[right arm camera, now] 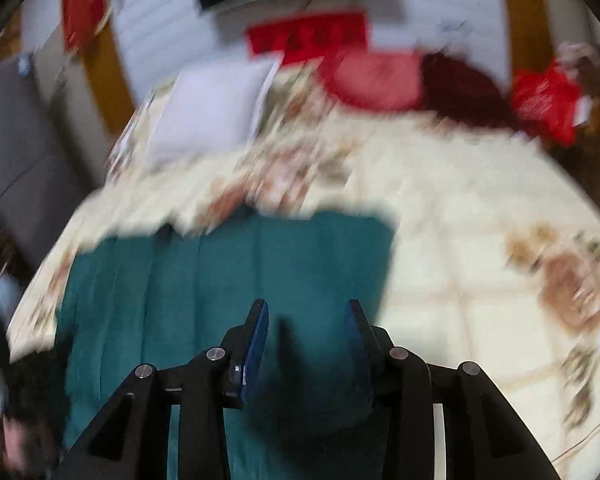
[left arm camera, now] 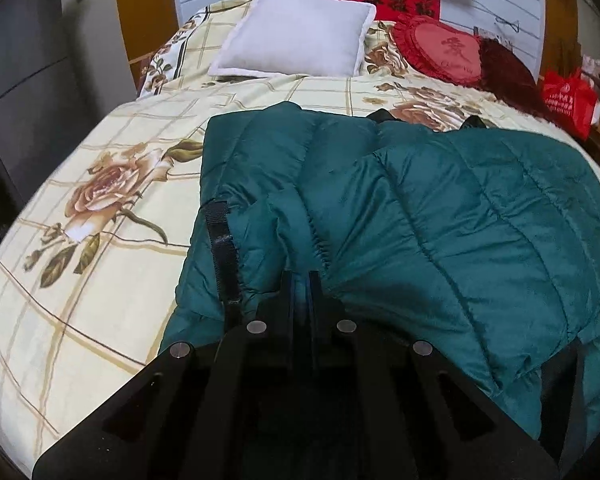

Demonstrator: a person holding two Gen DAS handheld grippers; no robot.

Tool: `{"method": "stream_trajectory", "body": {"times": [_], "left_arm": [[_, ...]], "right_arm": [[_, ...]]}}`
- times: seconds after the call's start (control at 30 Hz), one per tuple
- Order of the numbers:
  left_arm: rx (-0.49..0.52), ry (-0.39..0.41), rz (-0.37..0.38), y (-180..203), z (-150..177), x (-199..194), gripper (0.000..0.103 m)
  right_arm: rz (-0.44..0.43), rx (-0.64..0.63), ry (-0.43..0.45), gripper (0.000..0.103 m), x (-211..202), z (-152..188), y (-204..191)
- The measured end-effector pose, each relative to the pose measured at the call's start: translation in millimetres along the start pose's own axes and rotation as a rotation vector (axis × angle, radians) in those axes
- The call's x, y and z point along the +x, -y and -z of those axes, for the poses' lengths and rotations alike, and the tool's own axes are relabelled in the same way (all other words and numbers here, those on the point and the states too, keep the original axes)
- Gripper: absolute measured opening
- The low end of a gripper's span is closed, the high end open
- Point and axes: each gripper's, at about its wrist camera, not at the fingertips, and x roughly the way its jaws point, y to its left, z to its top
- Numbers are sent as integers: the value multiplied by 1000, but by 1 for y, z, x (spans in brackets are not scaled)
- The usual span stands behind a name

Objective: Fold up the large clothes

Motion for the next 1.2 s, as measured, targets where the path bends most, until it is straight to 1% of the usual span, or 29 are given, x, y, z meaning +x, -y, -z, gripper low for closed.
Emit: {"method": "stream_trajectory", "body": {"times": [0.07, 0.17, 0.23, 0.27, 0.3, 0.33, 0.4, 0.5, 0.53, 0.57, 0.6, 0.7, 0.73, 0.77, 0.83, 0.9, 0.93, 0.97, 1.0, 1.07, 1.13, 1.17, 1.2], "left_arm": [[-13, 0, 8, -3, 0, 0, 5], [-13, -2, 8, -2, -1, 0, 5], [-14, -3, 11, -1, -1, 0, 5], [-14, -2, 16, -1, -1, 0, 5], [-14, -4, 18, -1, -1, 0, 5], [-15, -5, 19, -1, -2, 1, 5], [-13, -10, 16, 0, -2, 2, 5], [-9, -14, 5, 1, -2, 2, 5], [-8, -16, -1, 1, -2, 3, 5], [-7, -17, -4, 1, -2, 3, 5], [-7, -17, -6, 2, -2, 3, 5], [-3, -17, -11, 3, -2, 3, 5], [-5, -16, -10, 2, -2, 3, 5], [-7, -16, -8, 2, -2, 3, 5], [-6, -16, -8, 3, -2, 3, 5], [-7, -15, -7, 2, -2, 3, 5], [-8, -16, -6, 2, -2, 3, 5], [-8, -16, -6, 3, -2, 3, 5], [-7, -16, -7, 2, -2, 3, 5], [-5, -15, -9, 2, -2, 3, 5], [-5, -15, -10, 2, -1, 2, 5], [-5, -15, -11, 3, -1, 2, 5], [-5, -15, -10, 2, -1, 3, 5]], "right_arm": [[54, 33, 11, 38, 14, -19, -4], [82, 56, -33, 37, 47, -31, -6], [132, 34, -74, 38, 73, -28, -7], [134, 17, -114, 38, 87, -24, -5], [132, -13, -183, 38, 103, -15, -2], [139, -50, -190, 38, 111, -6, 0], [142, -51, -159, 38, 111, -2, 3], [146, -56, -173, 38, 108, -4, 4], [159, -53, -186, 38, 105, -7, 3], [176, -44, -179, 38, 98, -11, 2], [176, -39, -160, 38, 93, -16, 0], [127, -16, -37, 41, 43, -18, -8], [107, -18, -33, 41, 33, -14, -13], [82, -21, -40, 41, 26, -8, -17], [43, -35, -82, 42, 20, 14, -25], [82, -57, -152, 43, 36, 37, -26], [82, -54, -165, 43, 45, 50, -23], [67, -31, -128, 43, 43, 54, -20], [67, -19, -128, 43, 40, 54, -19], [85, 14, -161, 43, 31, 46, -19], [103, -13, -87, 43, 7, 36, -31], [89, -25, -50, 43, -2, 34, -39], [47, -33, -21, 43, -10, 33, -50]]}}
